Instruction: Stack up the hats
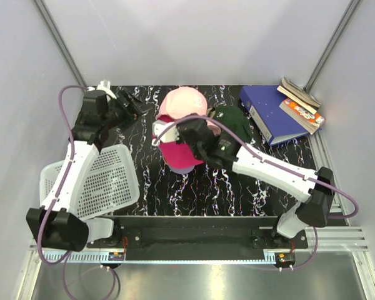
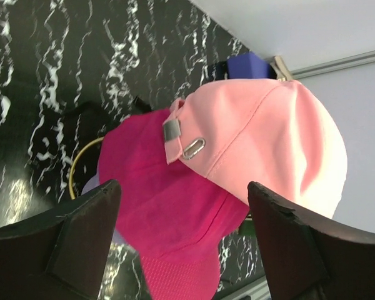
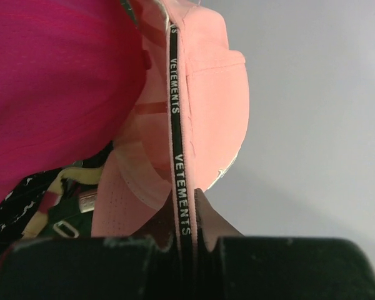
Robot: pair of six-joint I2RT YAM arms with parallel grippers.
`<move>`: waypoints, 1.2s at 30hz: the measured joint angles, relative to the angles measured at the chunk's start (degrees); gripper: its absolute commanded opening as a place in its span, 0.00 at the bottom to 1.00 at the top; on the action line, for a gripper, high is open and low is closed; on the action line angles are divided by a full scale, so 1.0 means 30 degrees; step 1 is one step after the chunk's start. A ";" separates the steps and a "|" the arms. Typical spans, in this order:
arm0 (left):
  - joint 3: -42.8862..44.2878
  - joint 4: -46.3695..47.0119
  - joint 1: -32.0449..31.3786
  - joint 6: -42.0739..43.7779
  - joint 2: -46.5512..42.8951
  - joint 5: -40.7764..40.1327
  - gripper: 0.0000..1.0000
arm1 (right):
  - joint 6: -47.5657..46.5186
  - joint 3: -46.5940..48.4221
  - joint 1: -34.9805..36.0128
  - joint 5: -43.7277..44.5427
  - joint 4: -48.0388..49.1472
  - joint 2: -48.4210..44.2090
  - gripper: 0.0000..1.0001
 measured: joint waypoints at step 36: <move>-0.4656 0.0342 0.0051 -0.0612 -0.1683 -0.0488 0.87 | -0.1668 -0.5646 0.5013 0.3184 0.1676 0.0299 0.24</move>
